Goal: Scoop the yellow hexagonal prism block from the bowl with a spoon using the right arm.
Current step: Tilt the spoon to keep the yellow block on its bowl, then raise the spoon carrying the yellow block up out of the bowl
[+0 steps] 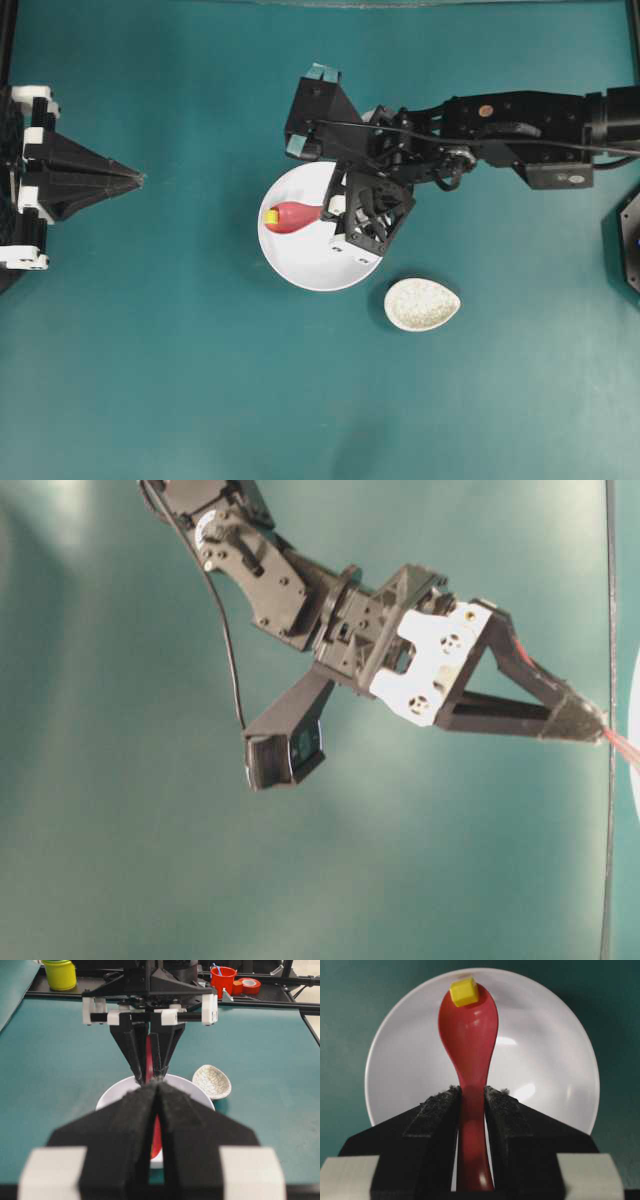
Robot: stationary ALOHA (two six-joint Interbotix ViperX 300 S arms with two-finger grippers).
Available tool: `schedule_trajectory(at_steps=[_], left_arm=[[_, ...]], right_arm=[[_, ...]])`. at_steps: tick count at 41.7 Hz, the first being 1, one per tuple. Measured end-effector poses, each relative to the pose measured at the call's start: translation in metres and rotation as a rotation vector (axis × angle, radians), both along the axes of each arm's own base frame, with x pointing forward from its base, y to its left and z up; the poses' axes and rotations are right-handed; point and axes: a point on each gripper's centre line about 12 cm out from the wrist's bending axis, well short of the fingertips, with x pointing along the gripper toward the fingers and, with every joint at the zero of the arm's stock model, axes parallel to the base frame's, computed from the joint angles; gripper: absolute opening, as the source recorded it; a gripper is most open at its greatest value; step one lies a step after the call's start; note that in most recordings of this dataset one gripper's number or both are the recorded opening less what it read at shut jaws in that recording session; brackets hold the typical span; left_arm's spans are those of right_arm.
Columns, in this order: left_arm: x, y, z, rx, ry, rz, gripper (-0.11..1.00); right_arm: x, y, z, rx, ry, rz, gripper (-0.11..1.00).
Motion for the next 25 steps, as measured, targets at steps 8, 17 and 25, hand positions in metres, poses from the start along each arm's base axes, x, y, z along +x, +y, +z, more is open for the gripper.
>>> schedule_trajectory(at_steps=[8,17,25], left_arm=[[0.000,0.000,0.001,0.002,-0.001,0.001,0.00],[0.000,0.000,0.000,0.002,0.000,0.000,0.00],[0.000,0.000,0.000,0.003,0.000,0.001,0.00]], right_arm=[[-0.005,0.000,0.001,-0.005,-0.036,-0.010,0.22],[-0.013,0.000,0.002,-0.011,-0.096,-0.028,0.22],[-0.024,-0.001,0.012,-0.021,-0.189,-0.050,0.22]])
